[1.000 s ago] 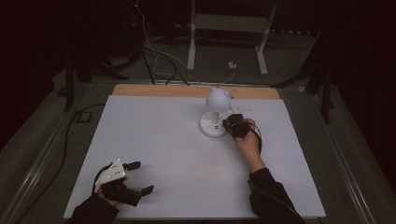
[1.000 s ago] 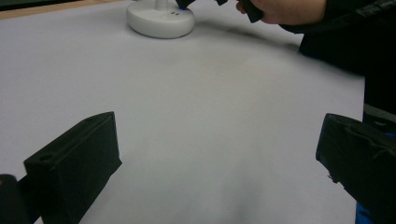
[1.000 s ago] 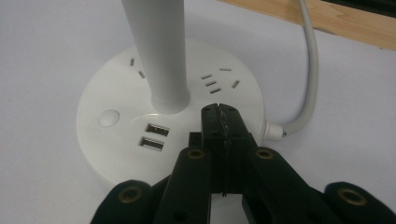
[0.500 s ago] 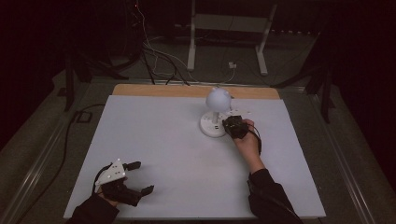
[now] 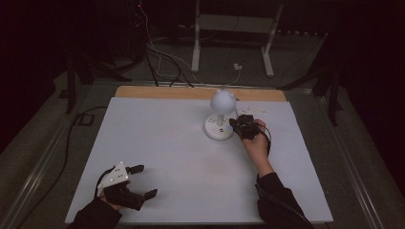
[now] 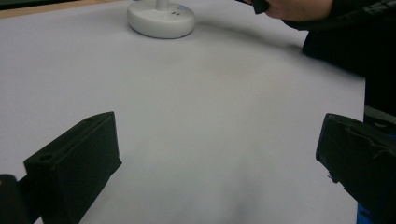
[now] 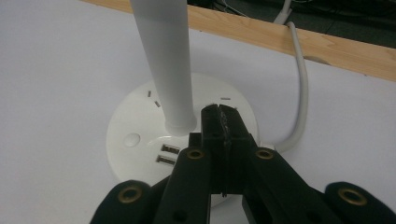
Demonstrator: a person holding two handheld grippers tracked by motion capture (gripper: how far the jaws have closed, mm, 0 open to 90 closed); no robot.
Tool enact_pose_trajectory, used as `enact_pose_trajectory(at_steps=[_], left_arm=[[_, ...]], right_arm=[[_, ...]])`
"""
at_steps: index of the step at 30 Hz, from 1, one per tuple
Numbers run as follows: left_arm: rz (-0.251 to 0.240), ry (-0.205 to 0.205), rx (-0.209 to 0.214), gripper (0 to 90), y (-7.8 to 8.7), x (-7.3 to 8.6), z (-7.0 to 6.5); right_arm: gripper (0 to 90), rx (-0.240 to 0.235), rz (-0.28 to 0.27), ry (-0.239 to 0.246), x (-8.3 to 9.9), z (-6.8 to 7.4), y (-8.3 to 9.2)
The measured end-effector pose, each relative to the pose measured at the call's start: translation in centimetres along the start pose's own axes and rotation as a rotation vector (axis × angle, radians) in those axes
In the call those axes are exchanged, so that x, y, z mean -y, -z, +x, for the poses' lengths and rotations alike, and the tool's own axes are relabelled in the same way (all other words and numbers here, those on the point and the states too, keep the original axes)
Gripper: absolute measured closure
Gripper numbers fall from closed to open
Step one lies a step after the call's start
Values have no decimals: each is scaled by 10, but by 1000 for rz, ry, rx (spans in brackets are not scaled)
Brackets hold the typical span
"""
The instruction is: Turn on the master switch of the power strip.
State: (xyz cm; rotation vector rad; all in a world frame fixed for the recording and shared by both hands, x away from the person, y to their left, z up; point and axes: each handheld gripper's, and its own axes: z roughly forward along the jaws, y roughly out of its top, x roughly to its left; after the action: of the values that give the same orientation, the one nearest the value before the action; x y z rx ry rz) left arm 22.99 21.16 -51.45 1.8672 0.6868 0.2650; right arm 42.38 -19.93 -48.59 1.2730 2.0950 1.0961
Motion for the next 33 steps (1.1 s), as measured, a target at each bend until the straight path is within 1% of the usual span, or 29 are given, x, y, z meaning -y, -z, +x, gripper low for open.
enact_pose_trajectory(at_steps=[2, 7, 8, 9, 10, 12, 15, 16, 17, 18, 19, 20, 21, 23, 24, 25, 26, 27, 28, 29, 30, 31, 33], left_arm=[[-2, 2, -1, 1, 0, 0, 0], [-3, 0, 0, 1, 1, 0, 0], [-3, -1, 0, 1, 1, 0, 0], [-6, 0, 1, 1, 1, 0, 0], [-7, 1, 1, 1, 1, -1, 0], [-9, 2, 0, 1, 1, -1, 0], [-10, 2, 0, 1, 1, -1, 0], [-11, 3, 0, 1, 1, -1, 0], [-12, 3, 1, 1, 1, -1, 0], [-11, 3, 0, 1, 1, -1, 0], [-12, 3, 0, 1, 1, -1, 0], [-12, 3, 1, 1, 1, -1, 0], [-12, 3, 0, 1, 1, -1, 0], [-13, 3, 1, 1, 1, -1, 0], [-14, 3, 1, 1, 1, -1, 0], [-14, 3, 1, 1, 1, -1, 0], [-15, 3, 2, 1, 1, -1, 0], [-15, 3, 2, 1, 2, -1, 0], [-16, 3, 3, 1, 2, -1, 0], [-16, 3, 3, 1, 2, -1, 0], [-16, 4, 3, 1, 2, -1, 0], [-16, 3, 2, 1, 2, -1, 0], [-17, 4, 3, 1, 2, -1, 0]], right_arm=[[900, -11, -1, -9, 0, -1, 2], [895, -30, 19, -1, 0, 0, 5], [871, -40, 21, -2, 1, 0, 5], [812, -48, 22, -3, 1, 0, 6], [801, -62, 25, -5, 2, -1, 7], [775, -71, 29, 2, 3, -1, 8], [705, -109, 27, 12, 5, 0, 11], [706, -133, 34, 13, 5, -1, 11], [688, -144, 35, 20, 6, -1, 11], [643, -161, 30, 27, 7, 0, 12], [571, -193, 33, 26, 7, -1, 12], [535, -221, 39, 15, 7, -1, 12], [479, -237, 47, 4, 8, -1, 12], [378, -237, 41, 8, 9, 0, 14], [301, -250, 45, 8, 10, 0, 15], [234, -269, 46, 22, 10, 0, 15], [178, -291, 58, 29, 11, 0, 15], [129, -320, 69, 40, 11, -1, 16], [110, -341, 77, 52, 12, -1, 17], [53, -351, 84, 64, 12, 0, 18], [0, -381, 89, 70, 12, -1, 18], [0, -409, 103, 67, 12, -1, 18], [0, -408, 103, 84, 12, -1, 21]])
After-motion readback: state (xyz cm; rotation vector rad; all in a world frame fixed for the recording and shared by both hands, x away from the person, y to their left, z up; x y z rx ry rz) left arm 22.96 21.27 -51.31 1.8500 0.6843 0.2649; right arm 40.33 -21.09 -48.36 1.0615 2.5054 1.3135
